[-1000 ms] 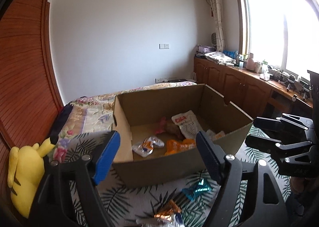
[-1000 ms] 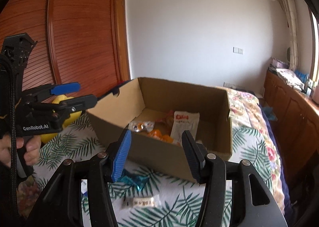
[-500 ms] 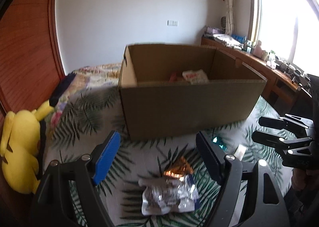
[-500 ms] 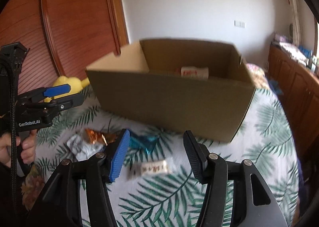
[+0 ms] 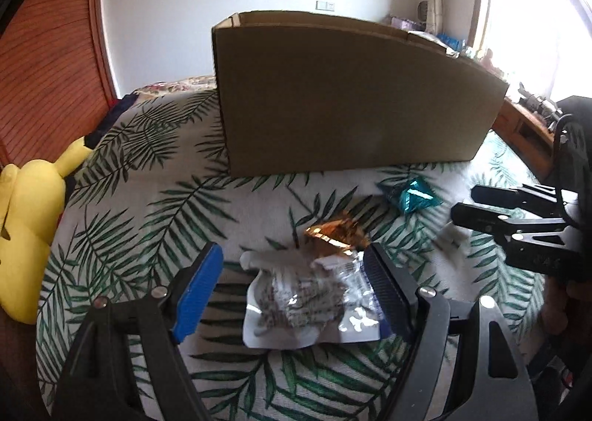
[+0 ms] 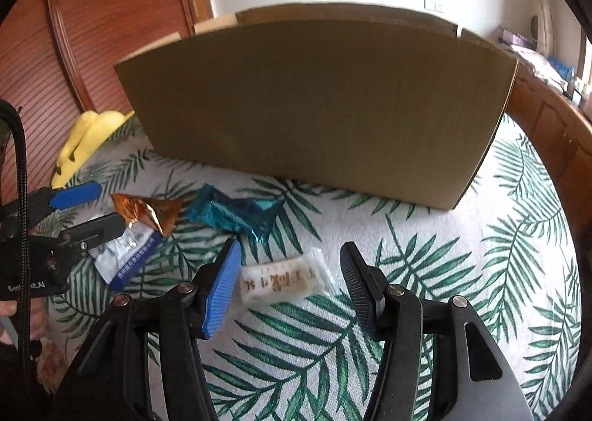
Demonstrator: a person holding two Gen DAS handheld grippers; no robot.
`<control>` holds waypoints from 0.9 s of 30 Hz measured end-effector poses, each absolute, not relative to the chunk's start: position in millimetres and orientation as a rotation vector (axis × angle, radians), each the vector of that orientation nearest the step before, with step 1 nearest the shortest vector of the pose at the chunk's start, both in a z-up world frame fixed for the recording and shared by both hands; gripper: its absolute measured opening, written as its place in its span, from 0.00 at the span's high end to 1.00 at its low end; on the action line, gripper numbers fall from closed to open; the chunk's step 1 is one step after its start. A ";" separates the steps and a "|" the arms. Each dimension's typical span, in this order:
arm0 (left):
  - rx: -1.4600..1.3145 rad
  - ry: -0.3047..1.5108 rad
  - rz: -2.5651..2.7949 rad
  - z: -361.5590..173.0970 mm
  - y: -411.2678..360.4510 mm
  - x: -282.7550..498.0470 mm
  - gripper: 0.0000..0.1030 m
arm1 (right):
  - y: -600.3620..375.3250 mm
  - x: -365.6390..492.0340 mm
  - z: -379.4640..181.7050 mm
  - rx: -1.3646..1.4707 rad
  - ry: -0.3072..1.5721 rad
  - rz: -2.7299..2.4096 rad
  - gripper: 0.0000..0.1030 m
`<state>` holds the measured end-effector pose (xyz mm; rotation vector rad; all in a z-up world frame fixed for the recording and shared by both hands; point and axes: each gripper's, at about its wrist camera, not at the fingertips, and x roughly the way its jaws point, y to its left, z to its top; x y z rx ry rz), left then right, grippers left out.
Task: Organize snacks
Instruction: 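Move the left tool to the white blue-striped pouch while the right tool reaches the white nougat bar, then close the left tool on the white pouch while the right tool grips the nougat bar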
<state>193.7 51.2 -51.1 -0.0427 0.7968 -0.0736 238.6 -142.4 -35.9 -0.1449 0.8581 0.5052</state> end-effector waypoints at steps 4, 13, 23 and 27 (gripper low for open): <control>-0.040 0.818 -0.065 -56.2 51.1 195.3 0.23 | -142.5 237.3 -38.7 -0.163 0.873 0.490 0.43; -0.055 0.870 -0.082 -65.1 53.0 202.8 0.23 | -138.5 234.2 -44.8 -0.203 0.898 0.492 0.36; -0.060 0.887 -0.099 -65.5 56.2 198.1 0.23 | -126.3 232.4 -49.3 -0.265 0.884 0.488 0.31; -0.071 0.892 -0.108 -65.0 57.8 194.3 0.23 | -123.8 233.0 -51.1 -0.264 0.886 0.499 0.28</control>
